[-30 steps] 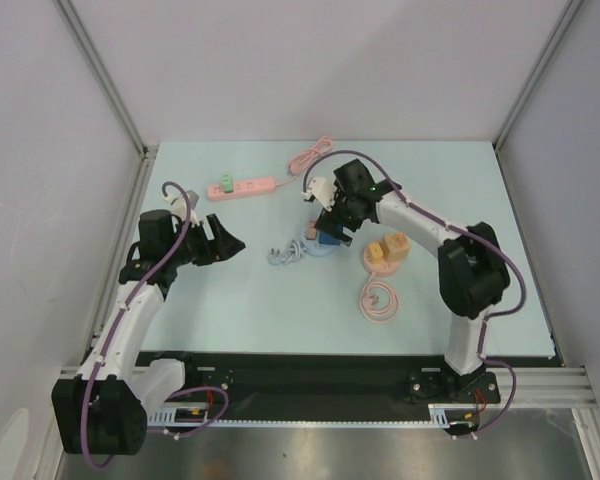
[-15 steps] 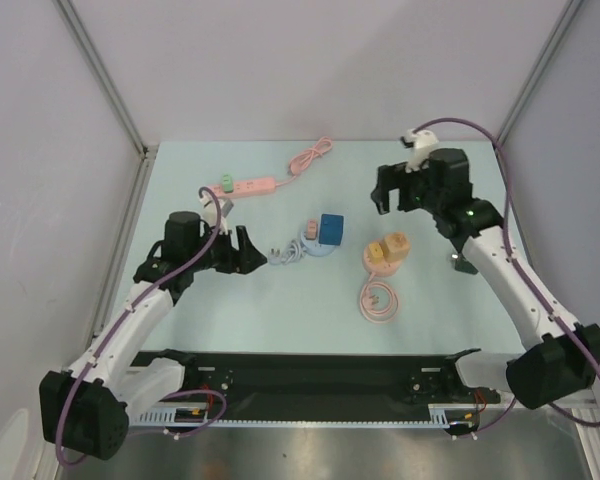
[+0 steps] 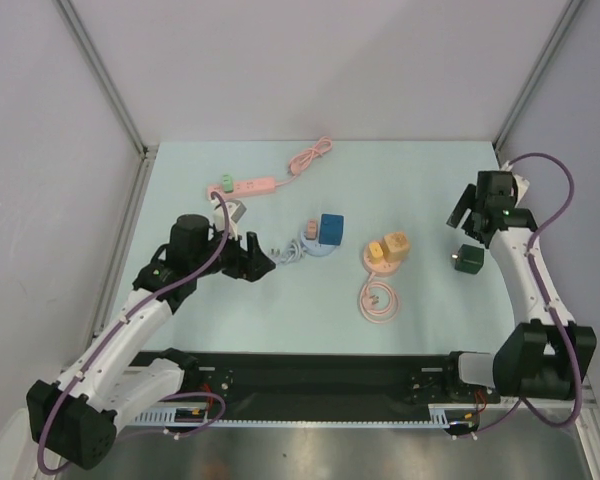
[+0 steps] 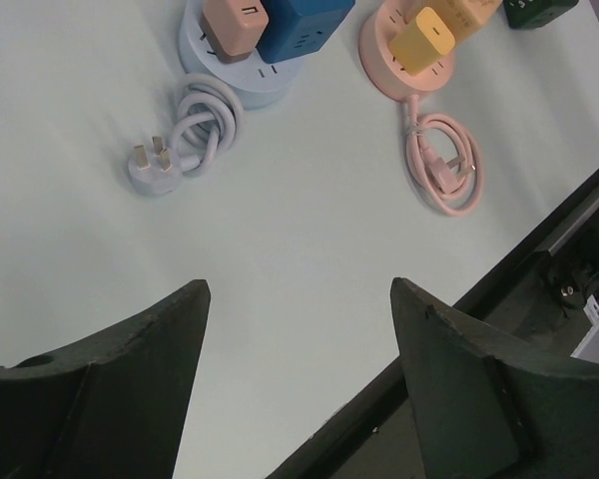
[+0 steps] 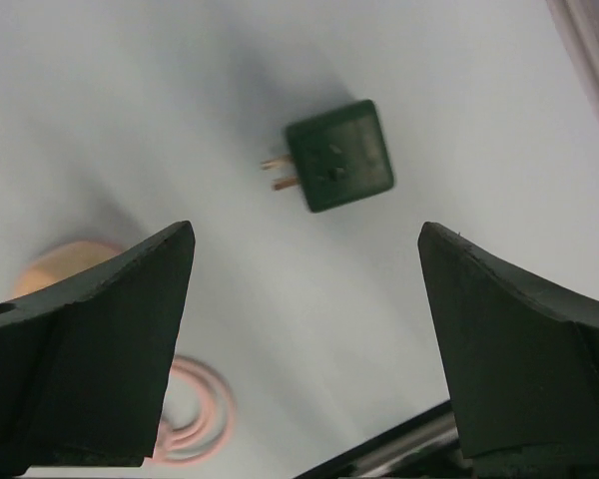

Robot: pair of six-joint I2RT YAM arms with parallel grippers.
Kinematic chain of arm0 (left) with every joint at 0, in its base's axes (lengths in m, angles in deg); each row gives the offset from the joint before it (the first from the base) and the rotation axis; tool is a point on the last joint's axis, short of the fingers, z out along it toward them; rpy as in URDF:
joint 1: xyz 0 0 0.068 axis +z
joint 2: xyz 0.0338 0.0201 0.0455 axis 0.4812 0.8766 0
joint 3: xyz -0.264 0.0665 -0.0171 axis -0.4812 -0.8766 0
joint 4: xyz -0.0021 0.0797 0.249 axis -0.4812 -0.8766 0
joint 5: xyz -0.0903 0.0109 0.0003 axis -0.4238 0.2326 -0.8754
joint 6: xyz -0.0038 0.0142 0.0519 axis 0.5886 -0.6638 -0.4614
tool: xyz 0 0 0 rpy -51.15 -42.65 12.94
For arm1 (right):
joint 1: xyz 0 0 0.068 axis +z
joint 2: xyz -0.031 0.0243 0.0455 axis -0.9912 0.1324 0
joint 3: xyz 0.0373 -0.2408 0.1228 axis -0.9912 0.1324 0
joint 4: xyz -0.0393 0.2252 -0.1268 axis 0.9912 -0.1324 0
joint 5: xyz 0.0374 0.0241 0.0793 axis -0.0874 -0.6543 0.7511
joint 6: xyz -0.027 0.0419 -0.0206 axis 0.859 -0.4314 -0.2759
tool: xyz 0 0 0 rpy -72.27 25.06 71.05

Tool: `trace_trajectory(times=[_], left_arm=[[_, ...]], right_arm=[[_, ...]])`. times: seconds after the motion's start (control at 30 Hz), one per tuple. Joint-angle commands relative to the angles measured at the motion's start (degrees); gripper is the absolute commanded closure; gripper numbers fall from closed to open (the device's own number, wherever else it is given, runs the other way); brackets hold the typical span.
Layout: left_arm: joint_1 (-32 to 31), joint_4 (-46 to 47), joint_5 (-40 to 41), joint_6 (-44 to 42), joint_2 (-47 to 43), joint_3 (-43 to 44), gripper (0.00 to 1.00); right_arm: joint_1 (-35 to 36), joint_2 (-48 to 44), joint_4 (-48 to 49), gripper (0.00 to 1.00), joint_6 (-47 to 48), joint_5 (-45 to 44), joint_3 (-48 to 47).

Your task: Insert the plug

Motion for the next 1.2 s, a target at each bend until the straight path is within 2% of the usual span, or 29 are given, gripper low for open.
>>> trace_trajectory(times=[0.0, 0.13, 0.37, 0.5, 0.57, 0.67, 0.7, 0.77, 0.8, 0.87, 0.9, 1.0, 1.1, 1.17], left_arm=[[-0.28, 0.94, -0.65, -1.17, -1.64, -0.06, 0.21], [-0.20, 2.96, -3.73, 0.15, -1.64, -1.20, 0.20], [-0.11, 2.26, -2.07, -0.38, -2.34, -1.30, 0.20], [-0.11, 2.43, -1.63, -0.38, -2.70, -1.30, 0.20], [-0.11, 2.35, -1.36, -0.46, -2.43, -1.21, 0.20], [0.07, 2.26, -0.23, -0.20, -2.96, -1.12, 0.21], [0.16, 2.35, 0.65, 0.15, -3.31, -1.21, 0.21], [0.24, 3.48, 0.92, 0.94, -5.15, -1.90, 0.21], [0.24, 4.88, 1.36, 2.51, -5.68, -2.26, 0.19], [0.33, 5.16, 7.05, 5.32, -6.73, -2.53, 0.18], [0.42, 4.98, 8.82, 6.38, -7.70, -2.35, 0.17], [1.91, 4.20, 9.46, 7.53, -9.11, -0.25, 0.14], [2.97, 2.79, 9.01, 7.18, -8.85, 2.65, 0.01], [3.14, 1.91, 7.61, 6.05, -7.89, 5.28, 0.00]], right_arm=[[0.06, 4.49, -2.80, 0.02, 6.65, -11.12, 2.72], [-1.87, 7.92, 1.68, 0.01, 10.87, -3.52, 4.57], [-3.28, 17.68, 2.30, 0.00, 15.35, -5.01, 1.05], [-4.16, 21.10, 4.41, 0.03, 17.47, -2.21, 1.32], [-4.51, 21.81, 5.55, 0.08, 18.00, -1.85, 1.32], [-5.04, 22.61, 6.79, 0.23, 18.88, -0.10, 1.05], [-5.13, 22.87, 7.05, 0.38, 19.06, 0.18, 0.97], [-5.22, 22.87, 7.14, 0.51, 19.15, 0.09, 0.35], [-5.22, 22.87, 6.53, 0.67, 18.97, 0.26, -0.17], [-5.22, 22.96, 5.13, 0.85, 18.45, -0.17, -2.37], [-5.13, 22.79, 3.29, 1.00, 17.92, 0.00, -3.25], [-4.16, 21.12, 0.82, 1.00, 17.22, 1.84, -5.89], [-2.06, 17.35, -0.59, 1.00, 16.69, 3.07, -8.17], [-1.18, 14.11, -1.47, 1.00, 16.25, 6.56, -9.58]])
